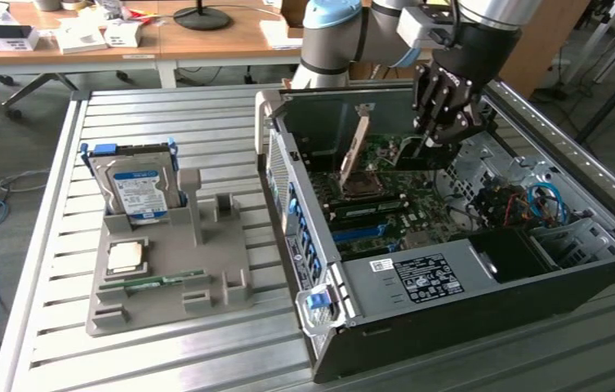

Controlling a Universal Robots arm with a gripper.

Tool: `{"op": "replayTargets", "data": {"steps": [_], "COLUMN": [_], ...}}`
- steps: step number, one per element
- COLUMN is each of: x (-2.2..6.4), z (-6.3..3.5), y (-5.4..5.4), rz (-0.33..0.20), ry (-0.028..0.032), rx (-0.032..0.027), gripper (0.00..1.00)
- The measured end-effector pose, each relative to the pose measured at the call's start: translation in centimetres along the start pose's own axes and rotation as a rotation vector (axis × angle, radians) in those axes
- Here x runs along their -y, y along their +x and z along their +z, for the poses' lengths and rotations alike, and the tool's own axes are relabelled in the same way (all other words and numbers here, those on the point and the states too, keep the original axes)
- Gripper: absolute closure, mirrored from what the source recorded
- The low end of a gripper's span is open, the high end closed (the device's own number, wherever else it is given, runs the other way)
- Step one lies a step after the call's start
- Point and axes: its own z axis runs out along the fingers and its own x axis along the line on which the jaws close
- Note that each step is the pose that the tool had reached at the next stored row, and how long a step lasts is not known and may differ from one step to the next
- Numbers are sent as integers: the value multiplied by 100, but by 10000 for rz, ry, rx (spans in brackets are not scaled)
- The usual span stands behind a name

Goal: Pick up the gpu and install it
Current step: 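Insert the gpu into the slot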

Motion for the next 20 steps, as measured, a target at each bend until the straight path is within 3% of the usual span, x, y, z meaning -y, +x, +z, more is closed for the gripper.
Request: {"op": "replayTargets", "data": {"steps": [7, 11, 16, 20], "x": [-23, -49, -76, -86], "z": [9, 13, 26, 59], "y": [2, 4, 6, 7], "rz": [-160, -223, -285, -336], "ry": [303, 440, 522, 525], "rx": [38, 46, 48, 45], "gripper": [74, 74, 74, 74]}}
